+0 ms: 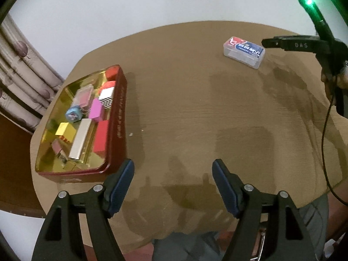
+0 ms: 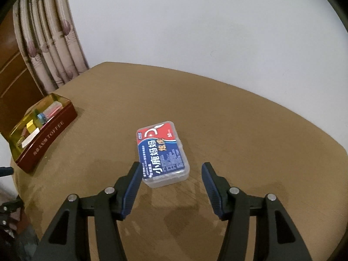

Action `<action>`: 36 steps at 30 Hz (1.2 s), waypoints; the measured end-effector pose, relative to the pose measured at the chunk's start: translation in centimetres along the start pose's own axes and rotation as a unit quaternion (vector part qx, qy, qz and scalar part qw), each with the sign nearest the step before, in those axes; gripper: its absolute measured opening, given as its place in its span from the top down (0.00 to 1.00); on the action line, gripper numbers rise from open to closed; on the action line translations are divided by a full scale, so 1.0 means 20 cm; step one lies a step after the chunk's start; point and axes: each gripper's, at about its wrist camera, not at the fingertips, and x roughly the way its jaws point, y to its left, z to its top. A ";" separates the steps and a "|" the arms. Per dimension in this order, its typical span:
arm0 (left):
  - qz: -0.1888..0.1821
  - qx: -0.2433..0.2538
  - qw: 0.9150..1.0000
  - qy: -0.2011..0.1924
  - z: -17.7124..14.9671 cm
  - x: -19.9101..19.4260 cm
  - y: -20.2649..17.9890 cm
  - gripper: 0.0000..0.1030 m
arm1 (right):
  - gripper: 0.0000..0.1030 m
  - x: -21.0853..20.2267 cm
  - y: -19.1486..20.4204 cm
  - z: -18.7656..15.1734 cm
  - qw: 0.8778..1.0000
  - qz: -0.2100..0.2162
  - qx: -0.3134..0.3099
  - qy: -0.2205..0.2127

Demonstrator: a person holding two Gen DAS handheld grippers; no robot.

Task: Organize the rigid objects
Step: 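Reach the right gripper to the clear floss box and grasp it, then lift the floss box and carry it over the tin with the right gripper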

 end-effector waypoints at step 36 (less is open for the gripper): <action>-0.053 -0.044 0.996 0.050 0.00 0.22 0.01 0.31 | 0.38 0.52 0.14 0.14 0.992 -0.018 -0.044 0.121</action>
